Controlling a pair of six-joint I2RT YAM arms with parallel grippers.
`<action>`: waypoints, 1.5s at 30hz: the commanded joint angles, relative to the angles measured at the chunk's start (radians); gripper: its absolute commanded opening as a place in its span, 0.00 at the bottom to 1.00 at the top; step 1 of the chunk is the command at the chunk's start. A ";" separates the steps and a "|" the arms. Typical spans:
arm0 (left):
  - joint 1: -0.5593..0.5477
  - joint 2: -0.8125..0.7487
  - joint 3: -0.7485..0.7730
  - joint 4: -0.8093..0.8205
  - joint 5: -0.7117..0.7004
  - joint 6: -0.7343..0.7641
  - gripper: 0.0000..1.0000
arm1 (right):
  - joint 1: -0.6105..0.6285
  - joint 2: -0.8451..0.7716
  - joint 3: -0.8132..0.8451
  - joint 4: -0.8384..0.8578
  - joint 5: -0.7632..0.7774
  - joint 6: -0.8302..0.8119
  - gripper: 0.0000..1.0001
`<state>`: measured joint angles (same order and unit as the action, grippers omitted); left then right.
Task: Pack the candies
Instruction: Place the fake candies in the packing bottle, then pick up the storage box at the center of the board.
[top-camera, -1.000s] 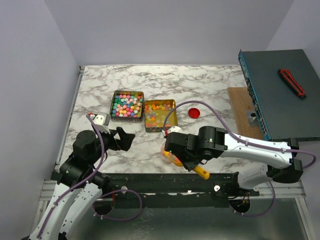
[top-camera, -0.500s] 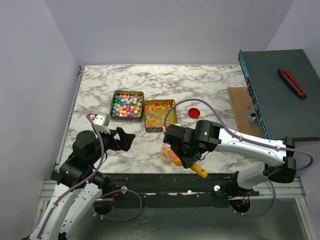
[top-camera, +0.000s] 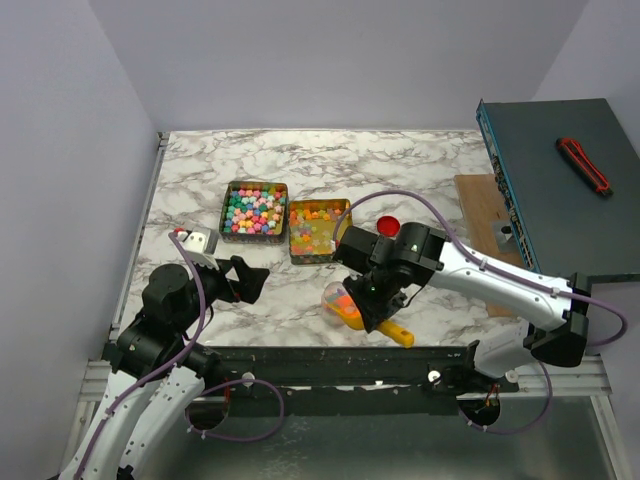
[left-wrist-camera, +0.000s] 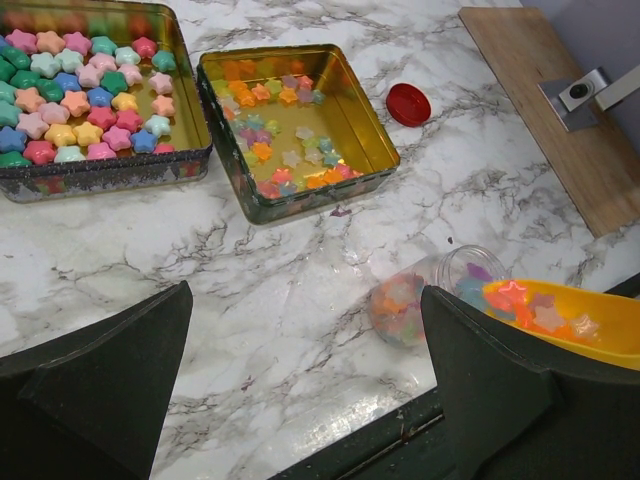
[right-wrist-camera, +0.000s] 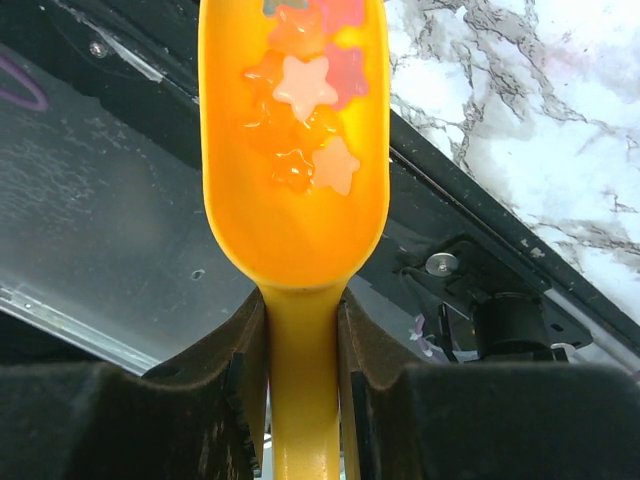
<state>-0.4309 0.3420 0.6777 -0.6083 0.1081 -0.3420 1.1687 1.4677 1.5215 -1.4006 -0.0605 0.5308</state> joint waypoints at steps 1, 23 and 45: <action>0.007 -0.012 -0.008 0.006 0.013 0.013 0.99 | -0.048 0.001 0.034 -0.018 -0.113 -0.046 0.01; 0.007 -0.014 -0.008 0.005 0.004 0.014 0.99 | -0.265 -0.013 -0.010 -0.019 -0.419 -0.138 0.01; 0.007 0.053 -0.005 0.001 -0.008 0.003 0.99 | -0.408 -0.070 -0.030 0.130 -0.458 -0.264 0.01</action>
<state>-0.4309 0.3740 0.6777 -0.6086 0.1074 -0.3389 0.7654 1.4494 1.4975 -1.3743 -0.5560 0.3046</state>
